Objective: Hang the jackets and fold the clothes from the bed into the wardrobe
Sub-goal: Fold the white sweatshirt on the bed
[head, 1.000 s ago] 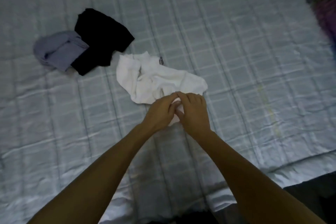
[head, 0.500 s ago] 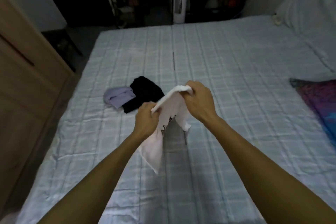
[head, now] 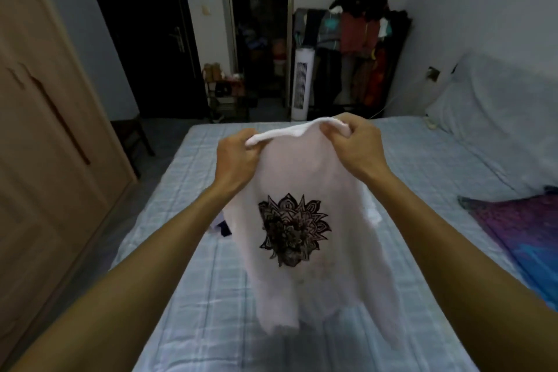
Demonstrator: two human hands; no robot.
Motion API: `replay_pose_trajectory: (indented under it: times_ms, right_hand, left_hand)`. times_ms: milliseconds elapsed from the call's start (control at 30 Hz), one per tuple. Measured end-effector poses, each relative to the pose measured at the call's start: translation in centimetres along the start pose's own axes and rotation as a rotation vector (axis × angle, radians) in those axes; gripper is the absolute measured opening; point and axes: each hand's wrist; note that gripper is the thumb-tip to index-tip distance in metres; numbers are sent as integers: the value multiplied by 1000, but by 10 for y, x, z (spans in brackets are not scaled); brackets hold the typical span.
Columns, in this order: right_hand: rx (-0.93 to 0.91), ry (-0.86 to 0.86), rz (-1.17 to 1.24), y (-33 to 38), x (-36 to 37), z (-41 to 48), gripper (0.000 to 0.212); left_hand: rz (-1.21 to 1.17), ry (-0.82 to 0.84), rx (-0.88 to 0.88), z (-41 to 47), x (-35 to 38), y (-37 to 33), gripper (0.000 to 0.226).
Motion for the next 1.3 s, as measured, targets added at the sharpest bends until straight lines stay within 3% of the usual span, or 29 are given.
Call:
replay_pose_trajectory:
  times_ms: [33, 133, 167, 267, 400, 467, 600, 667, 733, 833, 900, 967, 1000, 1067, 1133, 1200, 1300]
  right_hand:
    - [-35, 38, -50, 9, 4, -5, 13]
    - [-132, 276, -237, 25, 22, -24, 54]
    - [-141, 368, -289, 28, 27, -31, 56]
    - [-97, 486, -345, 32, 32, -48, 16]
    - [-93, 448, -190, 41, 22, -66, 14]
    - [-80, 406, -207, 47, 15, -68, 17]
    - [123, 126, -164, 55, 7, -69, 36]
    - [247, -11, -71, 66, 9, -69, 42]
    - [281, -15, 5, 77, 18, -67, 46]
    - [194, 150, -49, 93, 25, -71, 43]
    - [112, 407, -106, 97, 26, -74, 25]
    - [71, 591, -102, 97, 27, -77, 28]
    - [94, 558, -36, 94, 29, -78, 33]
    - [201, 280, 156, 86, 29, -76, 35]
    - [243, 71, 122, 70, 28, -72, 32]
    - [235, 155, -3, 53, 28, -73, 42]
    - [164, 489, 21, 40, 41, -79, 74]
  left_hand:
    - [13, 39, 31, -2, -2, -5, 20]
    - [4, 155, 96, -14, -4, -20, 22]
    - [9, 193, 115, -19, -5, -23, 23]
    - [56, 323, 191, -34, -10, -24, 20]
    - [-198, 411, 171, -53, -20, -22, 0]
    - [-276, 441, 96, -62, -21, -21, 13]
    - [-167, 150, 33, -83, -19, -22, 23]
    - [-263, 288, -29, -89, -20, -41, 33]
    - [-389, 502, -153, -88, -21, -63, 51]
    - [-693, 658, -480, -72, -27, -79, 74]
    - [-712, 592, -592, -65, -29, -73, 53]
    - [-576, 448, -635, -58, -32, -63, 23]
    - [-504, 408, -612, -57, -35, -59, 19]
    - [-409, 384, -512, -54, -42, -49, 21]
    - [-380, 401, -404, -50, -55, -44, 26]
    - [-410, 450, -313, -46, -69, -48, 28]
    - [-404, 505, -185, -38, -83, -59, 26]
Point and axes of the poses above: each hand's wrist, its own z-axis towards the middle knuckle, its own x-axis out of the palm, y = z × x, and after that the axes turned 7 degrees about -x, right-handed
